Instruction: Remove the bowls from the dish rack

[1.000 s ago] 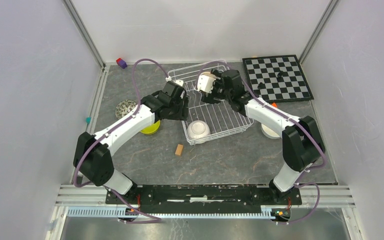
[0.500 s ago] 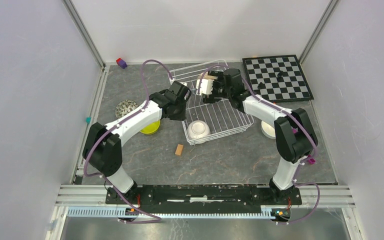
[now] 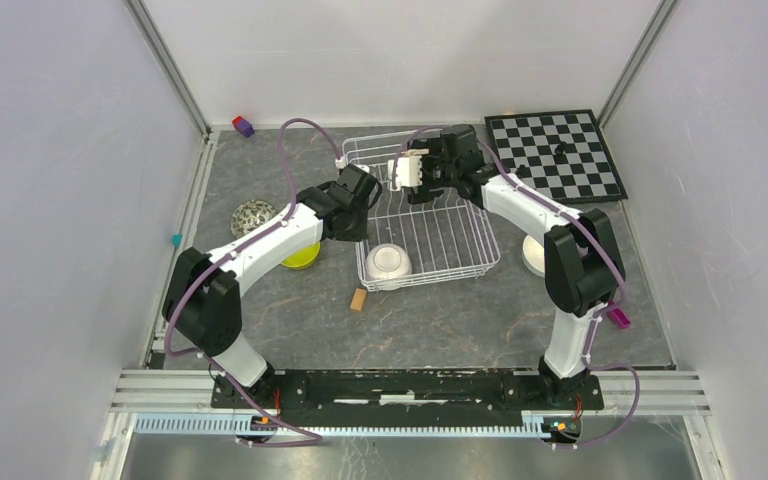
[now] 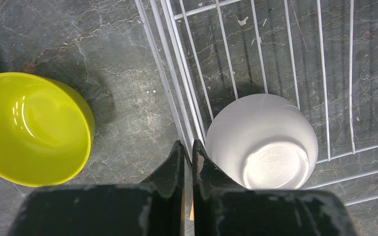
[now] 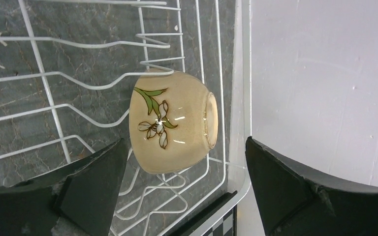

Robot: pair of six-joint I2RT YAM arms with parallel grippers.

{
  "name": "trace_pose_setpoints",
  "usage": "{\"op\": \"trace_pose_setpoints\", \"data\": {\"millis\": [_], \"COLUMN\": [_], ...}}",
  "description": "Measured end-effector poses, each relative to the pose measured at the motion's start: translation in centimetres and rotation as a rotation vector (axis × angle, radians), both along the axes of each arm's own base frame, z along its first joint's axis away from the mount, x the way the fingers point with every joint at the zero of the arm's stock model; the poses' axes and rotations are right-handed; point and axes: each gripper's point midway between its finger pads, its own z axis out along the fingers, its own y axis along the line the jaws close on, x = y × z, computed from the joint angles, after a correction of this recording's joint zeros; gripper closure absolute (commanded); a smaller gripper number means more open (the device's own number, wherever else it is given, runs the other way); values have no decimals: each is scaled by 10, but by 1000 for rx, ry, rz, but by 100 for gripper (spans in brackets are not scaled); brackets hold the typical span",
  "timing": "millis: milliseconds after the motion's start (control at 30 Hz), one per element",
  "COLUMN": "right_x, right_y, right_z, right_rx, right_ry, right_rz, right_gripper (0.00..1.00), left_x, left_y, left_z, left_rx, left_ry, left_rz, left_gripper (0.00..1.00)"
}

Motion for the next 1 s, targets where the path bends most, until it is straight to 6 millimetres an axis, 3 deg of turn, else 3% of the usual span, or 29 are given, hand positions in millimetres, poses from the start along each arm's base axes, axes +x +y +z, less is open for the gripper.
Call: {"op": "trace_pose_setpoints", "data": {"millis": [333, 700, 1000], "right_x": [4, 18, 29], "right_y": [-9, 3, 9], "right_z": [-31, -53, -39], "right_rx": [-125, -157, -150], "right_ry": [53, 47, 38], "right_rz": [-27, -47, -45], "right_gripper": [2, 2, 34], "left_x": [-1, -1, 1], "left_y": [1, 1, 3], "left_z": [0, 0, 0], "left_rx": [6, 7, 19], "left_ry": [-2, -4, -17], "left_rz": [0, 0, 9], "left_gripper": [96, 96, 96]}}
